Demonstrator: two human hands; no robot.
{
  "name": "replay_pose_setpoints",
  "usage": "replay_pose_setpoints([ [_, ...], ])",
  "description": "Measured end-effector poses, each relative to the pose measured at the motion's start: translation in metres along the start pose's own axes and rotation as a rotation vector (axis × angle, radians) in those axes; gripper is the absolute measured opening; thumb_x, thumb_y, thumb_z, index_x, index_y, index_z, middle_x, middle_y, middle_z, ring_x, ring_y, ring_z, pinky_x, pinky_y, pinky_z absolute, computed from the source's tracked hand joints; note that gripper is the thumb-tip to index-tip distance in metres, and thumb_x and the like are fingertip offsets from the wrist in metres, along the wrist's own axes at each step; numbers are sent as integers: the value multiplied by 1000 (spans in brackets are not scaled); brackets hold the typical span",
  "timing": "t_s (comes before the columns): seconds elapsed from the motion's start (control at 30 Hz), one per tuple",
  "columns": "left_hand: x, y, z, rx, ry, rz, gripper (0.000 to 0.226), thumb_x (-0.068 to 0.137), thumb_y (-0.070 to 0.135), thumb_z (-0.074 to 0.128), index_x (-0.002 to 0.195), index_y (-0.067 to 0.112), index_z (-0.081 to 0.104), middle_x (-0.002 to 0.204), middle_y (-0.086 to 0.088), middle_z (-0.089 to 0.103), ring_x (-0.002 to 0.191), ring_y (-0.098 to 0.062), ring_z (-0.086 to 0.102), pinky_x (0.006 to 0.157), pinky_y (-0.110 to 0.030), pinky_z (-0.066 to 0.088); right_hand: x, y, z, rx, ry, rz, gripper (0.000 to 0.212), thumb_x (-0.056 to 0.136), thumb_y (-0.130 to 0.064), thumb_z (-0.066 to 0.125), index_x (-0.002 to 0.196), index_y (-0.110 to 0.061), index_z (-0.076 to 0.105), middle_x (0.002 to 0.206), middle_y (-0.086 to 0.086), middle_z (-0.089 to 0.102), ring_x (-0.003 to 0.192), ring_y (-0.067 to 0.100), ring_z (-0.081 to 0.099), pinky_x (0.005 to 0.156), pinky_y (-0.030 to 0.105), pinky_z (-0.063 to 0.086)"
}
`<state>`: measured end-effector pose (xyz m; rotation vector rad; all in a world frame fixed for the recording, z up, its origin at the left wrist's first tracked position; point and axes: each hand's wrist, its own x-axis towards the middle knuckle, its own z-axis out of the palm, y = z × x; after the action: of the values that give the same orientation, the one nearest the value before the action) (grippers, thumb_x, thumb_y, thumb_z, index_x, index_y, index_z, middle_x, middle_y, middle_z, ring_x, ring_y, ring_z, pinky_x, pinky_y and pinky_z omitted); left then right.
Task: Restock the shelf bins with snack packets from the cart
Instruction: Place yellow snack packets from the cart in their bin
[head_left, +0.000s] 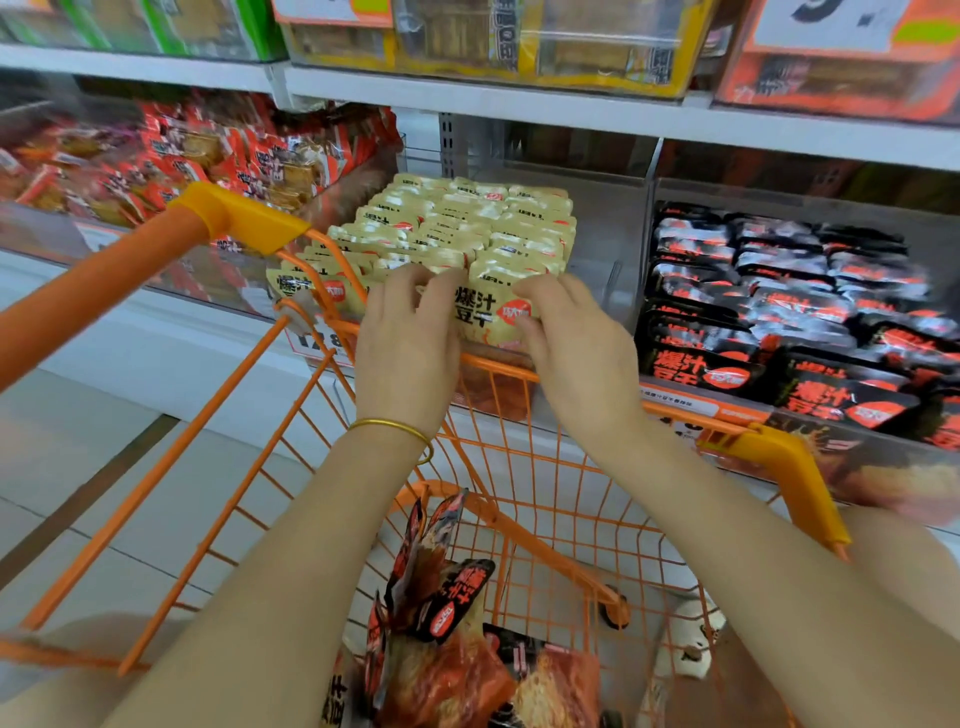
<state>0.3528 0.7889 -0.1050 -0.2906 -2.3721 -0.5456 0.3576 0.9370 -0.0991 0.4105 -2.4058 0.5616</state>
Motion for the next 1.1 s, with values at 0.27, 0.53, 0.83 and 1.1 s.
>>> replay_pose_setpoints([
  [0.27,-7,-5,-1,113,-58,25,42,79,15,39,110,12,66,101,-17,56,92,-36,49,76,-43,45,-6,-1,2,-3,-91,12,30,83,8,55,111,-3,58,109,13,54,77,34,60,58,42,52],
  [0.53,-2,10,-34,-157,-355,-255,13,85,18,51,87,15,64,84,-4,63,83,-25,58,72,-37,50,-48,-25,7,31,-458,-161,22,85,1,51,103,-9,59,103,11,57,85,32,58,61,40,50],
  [0.83,-9,4,-40,-201,-414,-240,12,89,17,50,85,6,53,77,-15,61,72,-29,58,67,-41,50,-132,-13,105,154,-1452,157,15,89,-18,61,100,-8,62,96,14,58,91,33,59,77,41,51],
  [1.1,-15,8,-33,-202,-413,-228,9,85,15,55,85,19,47,67,7,49,74,-26,56,69,-39,51,-157,-22,105,267,-1450,360,9,90,-7,58,82,-4,54,77,8,43,65,19,42,68,35,38],
])
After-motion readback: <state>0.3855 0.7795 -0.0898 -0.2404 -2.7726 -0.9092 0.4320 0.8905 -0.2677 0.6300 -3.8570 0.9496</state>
